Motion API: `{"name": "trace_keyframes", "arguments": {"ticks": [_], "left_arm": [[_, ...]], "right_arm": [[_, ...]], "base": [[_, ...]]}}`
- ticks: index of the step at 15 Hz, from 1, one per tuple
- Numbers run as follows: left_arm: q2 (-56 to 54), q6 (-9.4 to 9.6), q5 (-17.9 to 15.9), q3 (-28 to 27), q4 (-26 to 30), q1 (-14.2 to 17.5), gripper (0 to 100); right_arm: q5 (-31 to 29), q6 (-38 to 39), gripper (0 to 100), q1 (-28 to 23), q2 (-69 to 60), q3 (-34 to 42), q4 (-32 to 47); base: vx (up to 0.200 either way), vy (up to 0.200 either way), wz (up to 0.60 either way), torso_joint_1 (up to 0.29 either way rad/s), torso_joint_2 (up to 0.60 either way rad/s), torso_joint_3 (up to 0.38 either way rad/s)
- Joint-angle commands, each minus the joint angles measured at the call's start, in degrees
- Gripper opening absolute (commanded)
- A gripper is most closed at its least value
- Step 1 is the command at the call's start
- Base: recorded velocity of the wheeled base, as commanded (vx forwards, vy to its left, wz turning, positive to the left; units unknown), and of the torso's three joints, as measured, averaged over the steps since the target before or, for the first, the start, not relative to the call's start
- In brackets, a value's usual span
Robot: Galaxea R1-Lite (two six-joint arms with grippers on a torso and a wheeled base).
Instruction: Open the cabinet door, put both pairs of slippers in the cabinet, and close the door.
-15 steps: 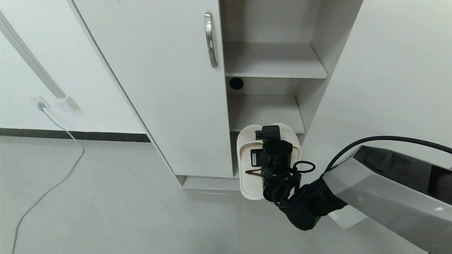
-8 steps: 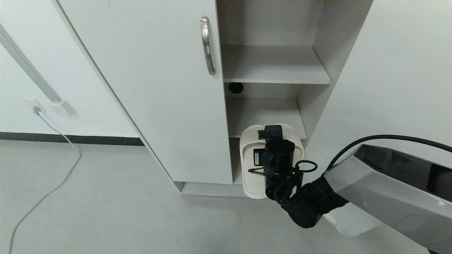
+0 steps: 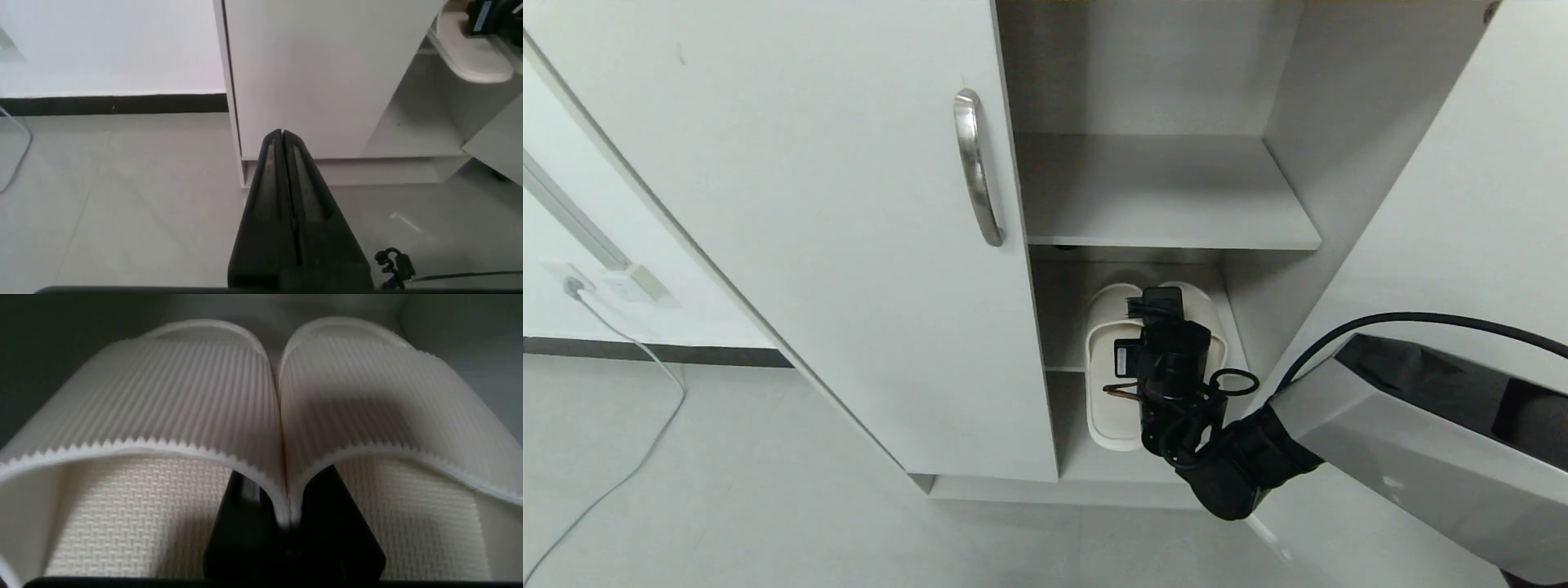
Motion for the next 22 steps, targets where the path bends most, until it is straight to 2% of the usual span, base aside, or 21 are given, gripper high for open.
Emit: {"name": "trace_keyframes", "arguments": {"ticks": [1, 4, 8, 15, 22], "left_arm": [[0.1, 0.0, 0.0, 0.0, 0.0, 0.0, 0], [0.1, 0.0, 0.0, 0.1, 0.0, -0.1, 0], [0.1, -0.09, 0.1, 0.0, 0.0, 0.0, 0], [0.1, -0.71, 0.2, 0.0, 0.0, 0.0, 0], [0.1, -1.15, 0.3, 0.0, 0.0, 0.0, 0]], "right_arm": [[0.4, 0.0, 0, -0.3, 1.8, -1.5, -0.2], [1.0, 0.0, 0, -0.7, 3.2, -3.1, -0.2], [1.3, -0.1, 0, -1.8, 5.6, -9.9, 1.8], [2.9, -0.1, 0, -3.6, 8.4, -22.0, 12.5], [3.3, -0.1, 0, -4.4, 10.5, -25.6, 14.1]], "base": [[0.0, 0.0, 0.0, 0.0, 0.0, 0.0], [0.0, 0.0, 0.0, 0.0, 0.0, 0.0], [0.0, 0.0, 0.0, 0.0, 0.0, 0.0], [0.0, 0.0, 0.0, 0.0, 0.0, 0.0], [0.0, 0.0, 0.0, 0.0, 0.0, 0.0]]}}
